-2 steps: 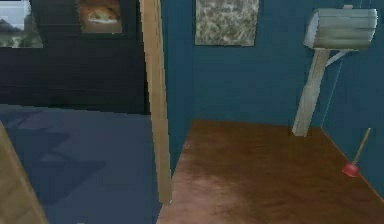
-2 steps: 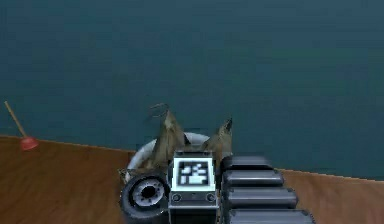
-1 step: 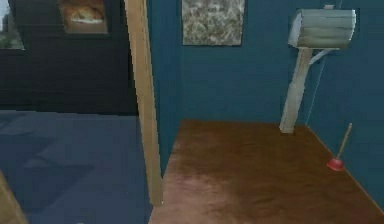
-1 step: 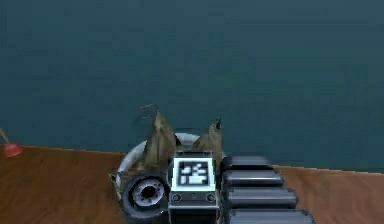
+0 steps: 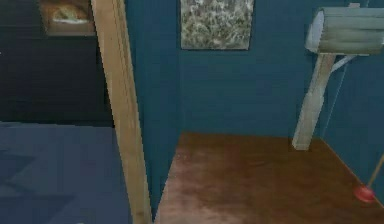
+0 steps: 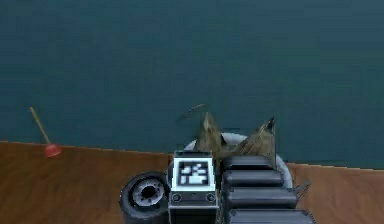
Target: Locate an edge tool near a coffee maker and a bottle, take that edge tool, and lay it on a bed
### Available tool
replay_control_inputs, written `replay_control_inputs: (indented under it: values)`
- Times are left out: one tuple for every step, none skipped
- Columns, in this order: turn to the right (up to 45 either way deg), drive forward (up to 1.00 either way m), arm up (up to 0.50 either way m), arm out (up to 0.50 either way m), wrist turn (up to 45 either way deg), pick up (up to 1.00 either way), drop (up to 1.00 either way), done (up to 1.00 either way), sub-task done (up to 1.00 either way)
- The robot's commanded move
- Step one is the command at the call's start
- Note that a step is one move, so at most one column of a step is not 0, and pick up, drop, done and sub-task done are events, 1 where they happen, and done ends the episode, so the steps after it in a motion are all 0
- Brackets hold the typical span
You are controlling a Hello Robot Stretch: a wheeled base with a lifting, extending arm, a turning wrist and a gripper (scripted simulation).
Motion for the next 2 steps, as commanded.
replay_control_inputs:
  values:
    - [-30.0,0.00,0.00,0.00,0.0,0.00,0.00,0.00,0.00]
    - [0.0,0.30,0.00,0.00,0.0,0.00,0.00,0.00,0.00]
